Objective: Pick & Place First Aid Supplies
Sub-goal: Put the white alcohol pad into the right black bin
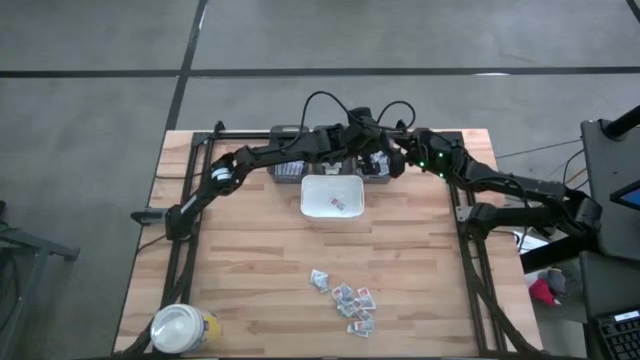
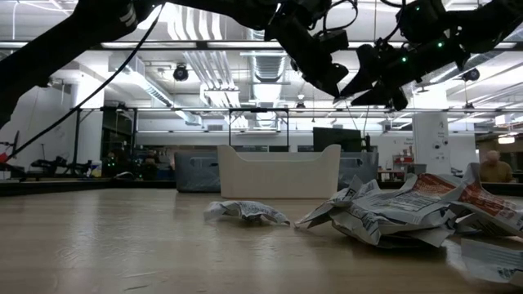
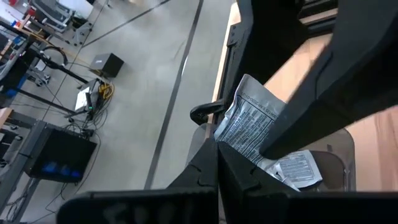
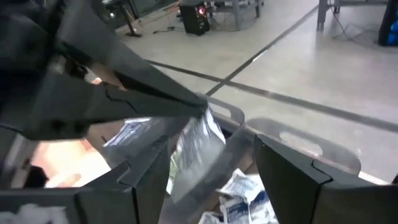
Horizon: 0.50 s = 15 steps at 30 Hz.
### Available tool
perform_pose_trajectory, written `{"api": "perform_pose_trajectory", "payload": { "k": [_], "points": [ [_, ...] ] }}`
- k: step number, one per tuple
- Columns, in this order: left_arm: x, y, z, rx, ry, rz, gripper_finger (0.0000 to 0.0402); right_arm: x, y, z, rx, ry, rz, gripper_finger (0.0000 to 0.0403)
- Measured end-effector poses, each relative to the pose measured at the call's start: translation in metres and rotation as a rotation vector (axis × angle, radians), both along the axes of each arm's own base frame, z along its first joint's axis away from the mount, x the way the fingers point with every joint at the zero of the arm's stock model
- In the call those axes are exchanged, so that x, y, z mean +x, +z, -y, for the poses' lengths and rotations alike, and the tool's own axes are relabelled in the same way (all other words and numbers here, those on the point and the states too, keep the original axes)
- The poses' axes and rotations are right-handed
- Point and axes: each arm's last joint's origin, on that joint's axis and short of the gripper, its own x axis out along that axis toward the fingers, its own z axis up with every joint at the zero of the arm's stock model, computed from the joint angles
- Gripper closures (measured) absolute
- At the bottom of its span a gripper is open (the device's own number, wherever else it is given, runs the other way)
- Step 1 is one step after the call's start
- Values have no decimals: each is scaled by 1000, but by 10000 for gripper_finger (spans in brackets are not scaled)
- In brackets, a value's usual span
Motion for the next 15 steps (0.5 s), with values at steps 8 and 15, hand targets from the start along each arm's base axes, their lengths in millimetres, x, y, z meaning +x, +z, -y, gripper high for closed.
{"api": "perform_pose_trajectory", "payload": {
  "k": [8, 15],
  "points": [
    [0, 0, 1, -1, -1, -3, 401, 3, 12, 3, -58, 7, -8, 241],
    [0, 1, 0, 0, -1, -2, 401, 2, 12, 4, -56, 1, -10, 313]
  ]
}}
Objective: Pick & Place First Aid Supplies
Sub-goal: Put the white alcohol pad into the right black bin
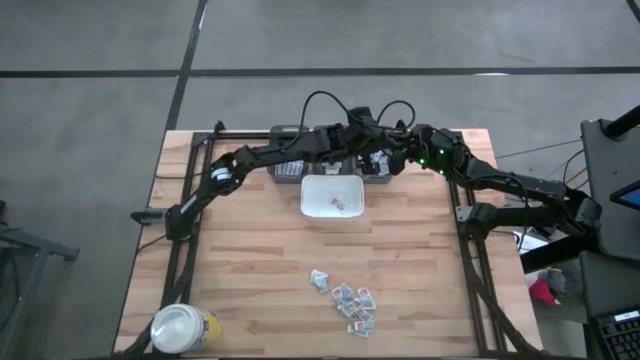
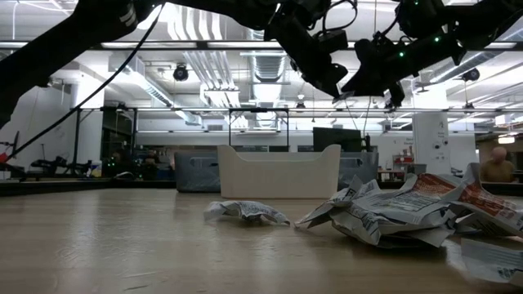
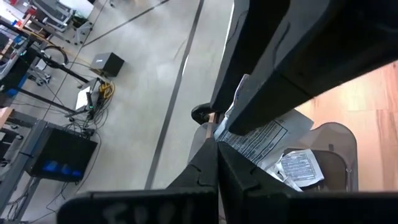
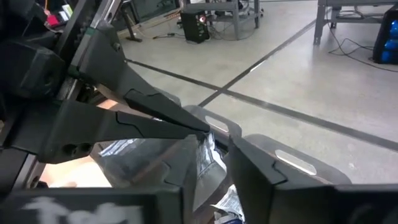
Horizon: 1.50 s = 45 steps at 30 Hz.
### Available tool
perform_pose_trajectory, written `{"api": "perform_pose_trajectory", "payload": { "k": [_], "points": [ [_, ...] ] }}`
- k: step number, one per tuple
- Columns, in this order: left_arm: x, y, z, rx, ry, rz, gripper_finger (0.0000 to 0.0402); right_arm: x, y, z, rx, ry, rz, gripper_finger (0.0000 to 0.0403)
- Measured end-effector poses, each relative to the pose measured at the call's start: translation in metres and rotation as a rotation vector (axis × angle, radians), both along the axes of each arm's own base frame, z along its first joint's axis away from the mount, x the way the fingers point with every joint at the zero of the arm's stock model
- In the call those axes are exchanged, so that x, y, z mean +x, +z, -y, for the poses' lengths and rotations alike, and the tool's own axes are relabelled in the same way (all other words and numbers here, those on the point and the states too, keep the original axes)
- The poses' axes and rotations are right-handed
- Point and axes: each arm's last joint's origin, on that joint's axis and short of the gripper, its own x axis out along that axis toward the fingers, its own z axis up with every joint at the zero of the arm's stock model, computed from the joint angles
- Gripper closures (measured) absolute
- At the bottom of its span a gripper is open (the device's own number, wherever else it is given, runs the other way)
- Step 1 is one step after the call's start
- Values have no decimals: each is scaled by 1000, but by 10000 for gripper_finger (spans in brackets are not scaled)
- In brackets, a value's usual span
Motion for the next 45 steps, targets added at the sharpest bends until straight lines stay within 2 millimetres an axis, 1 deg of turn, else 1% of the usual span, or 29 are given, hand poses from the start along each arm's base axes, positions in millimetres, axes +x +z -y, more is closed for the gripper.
{"api": "perform_pose_trajectory", "payload": {
  "k": [6, 10, 17, 24, 32, 36, 40, 43, 45],
  "points": [
    [0, 0, 0, 0, 0, 0, 401, 0, 0, 1, -5, -2, -3, 369],
    [0, 0, 0, 1, 3, -1, 401, 0, 0, 1, -9, -1, -6, 391],
    [0, 0, -1, 4, 9, -2, 402, 0, 0, 1, -29, 5, -22, 394],
    [-1, 0, -2, 41, 49, -15, 401, 0, 1, 1, -32, 6, -22, 394],
    [-2, 0, -3, 79, 43, -48, 397, 0, 1, 1, -32, 6, -22, 394],
    [-4, 0, -7, 117, 102, -73, 372, 0, 1, 1, -32, 5, -23, 395],
    [-8, 2, -10, 238, 238, -147, 346, -1, 1, 1, -32, 5, -23, 395],
    [-13, 1, -12, 299, 346, -218, 339, -1, 1, 2, -16, 2, -15, 395],
    [-18, 0, -13, 284, 346, -265, 338, -2, -2, 3, 30, 6, -10, 395]
  ]
}}
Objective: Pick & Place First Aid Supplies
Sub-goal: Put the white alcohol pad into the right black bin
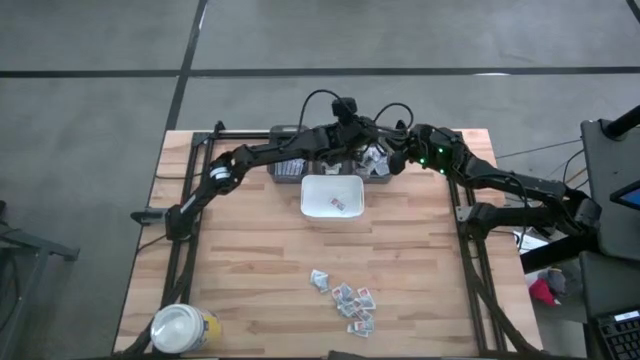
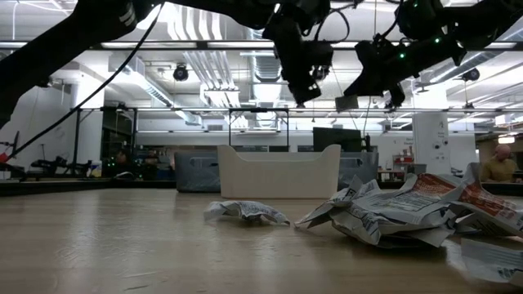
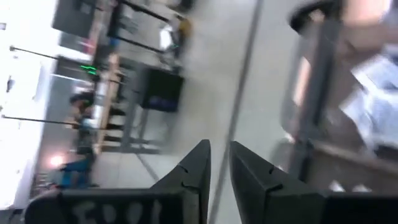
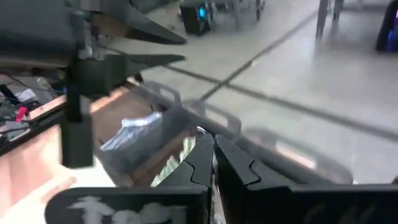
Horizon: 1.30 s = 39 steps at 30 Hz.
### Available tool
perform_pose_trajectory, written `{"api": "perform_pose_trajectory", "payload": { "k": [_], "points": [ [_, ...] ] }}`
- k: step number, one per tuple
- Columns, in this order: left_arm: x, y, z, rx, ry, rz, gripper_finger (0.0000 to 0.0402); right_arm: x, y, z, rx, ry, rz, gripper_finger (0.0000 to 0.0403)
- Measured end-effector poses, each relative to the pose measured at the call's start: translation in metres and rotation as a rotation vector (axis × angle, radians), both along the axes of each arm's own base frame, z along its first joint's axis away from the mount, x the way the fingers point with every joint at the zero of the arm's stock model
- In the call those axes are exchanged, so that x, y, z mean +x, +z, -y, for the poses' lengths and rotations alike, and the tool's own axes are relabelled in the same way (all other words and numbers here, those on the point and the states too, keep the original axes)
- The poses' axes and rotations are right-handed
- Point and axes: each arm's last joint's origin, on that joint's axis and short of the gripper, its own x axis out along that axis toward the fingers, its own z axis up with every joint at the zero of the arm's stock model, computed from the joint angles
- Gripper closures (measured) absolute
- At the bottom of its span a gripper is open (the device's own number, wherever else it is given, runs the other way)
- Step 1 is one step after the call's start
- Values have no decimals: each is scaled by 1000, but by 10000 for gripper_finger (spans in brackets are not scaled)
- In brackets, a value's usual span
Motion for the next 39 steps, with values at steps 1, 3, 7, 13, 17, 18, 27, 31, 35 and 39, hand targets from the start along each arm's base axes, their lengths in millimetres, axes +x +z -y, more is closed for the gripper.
{"api": "perform_pose_trajectory", "payload": {
  "k": [1, 3, 7, 13, 17, 18, 27, 31, 35, 39],
  "points": [
    [-3, -1, 0, -34, -9, -9, 338, 0, -3, 1, 31, 1, -4, 395],
    [-9, -1, -1, -145, -41, 20, 338, 1, -10, 4, 98, 7, -9, 395],
    [-24, -2, -5, -379, -67, 65, 337, 11, -24, 12, 206, 49, -23, 395],
    [-40, 2, -8, -451, -8, 29, 337, 35, -41, 28, 301, 113, -110, 395],
    [-45, 0, -6, -505, 0, 8, 337, 49, -49, 41, 309, 126, -185, 395],
    [-46, -1, -6, -532, -13, 4, 337, 53, -50, 44, 308, 130, -196, 395],
    [-75, 2, -8, -612, 7, 48, 337, 59, -60, 68, 326, 107, -293, 395],
    [-97, 6, -5, -585, -4, 164, 337, 56, -67, 72, 333, 101, -330, 394],
    [-127, 2, 5, -583, -78, 294, 337, 55, -74, 72, 352, 111, -376, 394],
    [-158, -5, 17, -576, -131, 456, 337, 55, -79, 72, 364, 114, -397, 394]
  ]
}}
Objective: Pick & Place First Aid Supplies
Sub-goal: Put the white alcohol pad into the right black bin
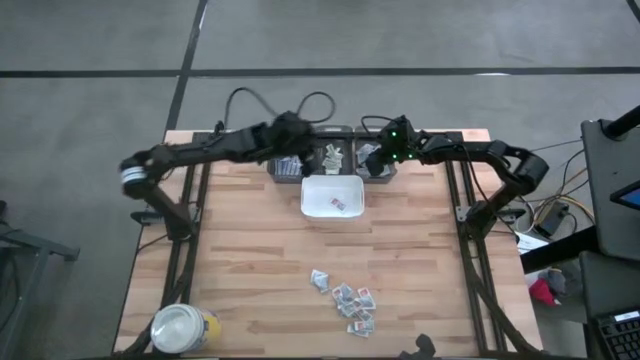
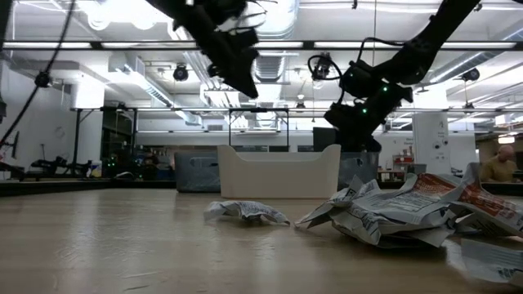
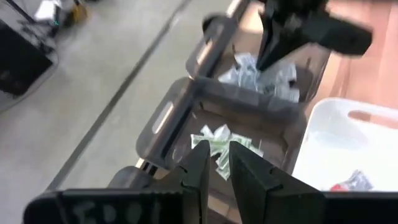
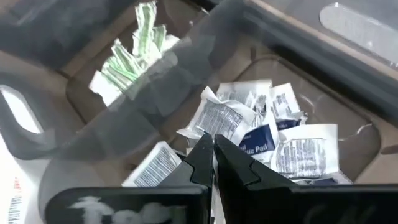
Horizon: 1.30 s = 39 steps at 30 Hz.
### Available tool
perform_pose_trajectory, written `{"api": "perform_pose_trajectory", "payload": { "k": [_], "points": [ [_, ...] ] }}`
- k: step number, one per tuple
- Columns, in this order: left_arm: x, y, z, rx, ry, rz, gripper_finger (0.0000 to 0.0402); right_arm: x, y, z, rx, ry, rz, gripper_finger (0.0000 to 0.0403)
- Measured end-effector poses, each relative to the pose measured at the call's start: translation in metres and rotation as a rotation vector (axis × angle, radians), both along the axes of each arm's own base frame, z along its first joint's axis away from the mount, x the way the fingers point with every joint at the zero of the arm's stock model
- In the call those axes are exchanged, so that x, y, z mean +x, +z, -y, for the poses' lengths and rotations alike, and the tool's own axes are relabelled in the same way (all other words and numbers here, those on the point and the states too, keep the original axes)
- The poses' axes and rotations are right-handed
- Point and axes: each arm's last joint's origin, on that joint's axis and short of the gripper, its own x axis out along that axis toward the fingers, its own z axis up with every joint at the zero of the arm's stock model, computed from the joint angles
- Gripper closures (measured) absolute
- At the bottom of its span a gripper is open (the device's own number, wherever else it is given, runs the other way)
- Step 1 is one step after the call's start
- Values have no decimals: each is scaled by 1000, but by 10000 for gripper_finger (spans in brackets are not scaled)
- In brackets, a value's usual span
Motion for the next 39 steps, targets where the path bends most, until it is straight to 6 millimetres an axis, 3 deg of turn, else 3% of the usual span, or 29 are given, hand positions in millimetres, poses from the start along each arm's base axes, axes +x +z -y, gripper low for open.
{"api": "perform_pose_trajectory", "payload": {
  "k": [9, 15, 19, 31, 39],
  "points": [
    [-66, -22, 26, 18, 35, 222, 337, 0, 1, 0, 5, 20, -48, 394],
    [-90, -30, 36, -7, 46, 257, 337, 3, 12, 4, -13, 74, -104, 394],
    [-95, -37, 38, -21, 44, 254, 337, 6, 21, 7, -26, 87, -114, 373],
    [-95, -43, 39, -10, -10, 215, 337, 10, 48, 12, -92, 81, -179, 259],
    [-95, -45, 40, -17, -53, 200, 337, 16, 84, -17, -76, 266, -214, 239]
  ]
}}
